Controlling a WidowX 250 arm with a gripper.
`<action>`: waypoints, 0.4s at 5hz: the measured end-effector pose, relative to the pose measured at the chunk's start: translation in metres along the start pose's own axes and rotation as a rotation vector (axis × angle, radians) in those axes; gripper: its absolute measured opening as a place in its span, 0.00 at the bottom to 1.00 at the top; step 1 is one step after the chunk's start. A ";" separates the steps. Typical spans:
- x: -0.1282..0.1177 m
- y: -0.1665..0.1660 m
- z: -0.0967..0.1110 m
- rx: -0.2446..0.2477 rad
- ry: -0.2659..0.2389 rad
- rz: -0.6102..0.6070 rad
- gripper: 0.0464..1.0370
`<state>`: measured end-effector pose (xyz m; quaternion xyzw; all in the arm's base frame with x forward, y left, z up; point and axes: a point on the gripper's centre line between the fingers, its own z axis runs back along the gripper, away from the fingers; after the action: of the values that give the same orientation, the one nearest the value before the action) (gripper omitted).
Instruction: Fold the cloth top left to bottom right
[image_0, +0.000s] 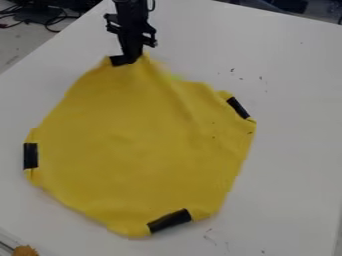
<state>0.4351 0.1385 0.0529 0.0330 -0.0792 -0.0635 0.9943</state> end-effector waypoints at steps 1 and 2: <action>0.001 -0.021 0.027 0.021 -0.073 -0.014 0.01; -0.019 -0.044 0.044 0.031 -0.104 0.034 0.01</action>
<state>0.4042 0.0954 0.0899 0.0438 -0.1322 -0.0468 0.9891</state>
